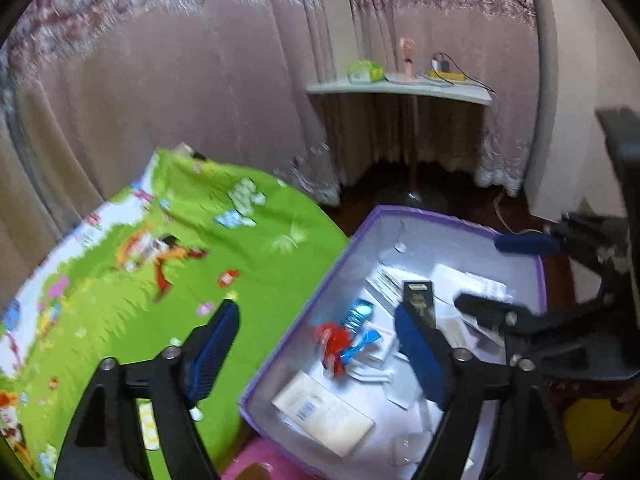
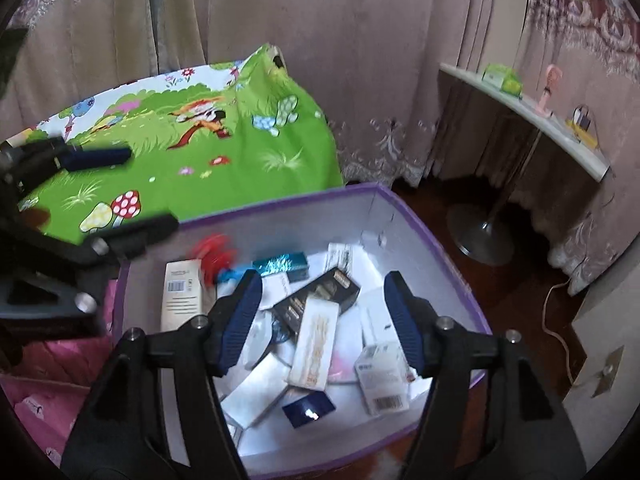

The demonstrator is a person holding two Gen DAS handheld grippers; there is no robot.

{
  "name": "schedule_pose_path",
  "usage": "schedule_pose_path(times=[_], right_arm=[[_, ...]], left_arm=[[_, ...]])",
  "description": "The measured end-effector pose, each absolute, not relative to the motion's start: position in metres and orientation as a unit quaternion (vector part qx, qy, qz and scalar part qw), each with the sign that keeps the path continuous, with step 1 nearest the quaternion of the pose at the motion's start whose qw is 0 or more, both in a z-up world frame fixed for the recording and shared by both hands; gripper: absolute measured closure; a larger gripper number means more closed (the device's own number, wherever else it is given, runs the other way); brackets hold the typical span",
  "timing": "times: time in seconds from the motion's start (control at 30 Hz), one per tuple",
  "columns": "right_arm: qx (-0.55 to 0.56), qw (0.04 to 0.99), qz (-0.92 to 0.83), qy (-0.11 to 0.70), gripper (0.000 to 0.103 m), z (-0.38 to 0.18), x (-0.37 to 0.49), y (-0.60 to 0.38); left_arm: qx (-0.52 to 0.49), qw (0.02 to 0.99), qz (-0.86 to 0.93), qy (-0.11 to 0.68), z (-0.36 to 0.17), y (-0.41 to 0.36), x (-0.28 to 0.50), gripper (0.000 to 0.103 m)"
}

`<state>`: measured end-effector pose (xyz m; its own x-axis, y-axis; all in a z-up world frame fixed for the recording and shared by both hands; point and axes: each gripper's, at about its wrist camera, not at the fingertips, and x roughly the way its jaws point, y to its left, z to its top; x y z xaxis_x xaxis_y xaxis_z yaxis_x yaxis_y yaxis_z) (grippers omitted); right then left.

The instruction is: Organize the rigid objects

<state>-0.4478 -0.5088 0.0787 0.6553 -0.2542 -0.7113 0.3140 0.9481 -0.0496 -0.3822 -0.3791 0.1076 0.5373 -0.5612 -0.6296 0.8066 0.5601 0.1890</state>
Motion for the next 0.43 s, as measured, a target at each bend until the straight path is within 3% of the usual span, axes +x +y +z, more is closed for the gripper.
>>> schedule_pose_path(times=[0.13,0.43], right_arm=[[0.044,0.903,-0.156,0.399,0.036,0.071,-0.449,-0.511],[0.048,0.889,-0.169,0.422,0.036,0.06,-0.451,-0.51]], left_arm=[[0.226,0.86,-0.377,0.26,0.115,-0.374,-0.379,0.014],[0.213,0.814,-0.394,0.37,0.07,-0.381,-0.356,0.014]])
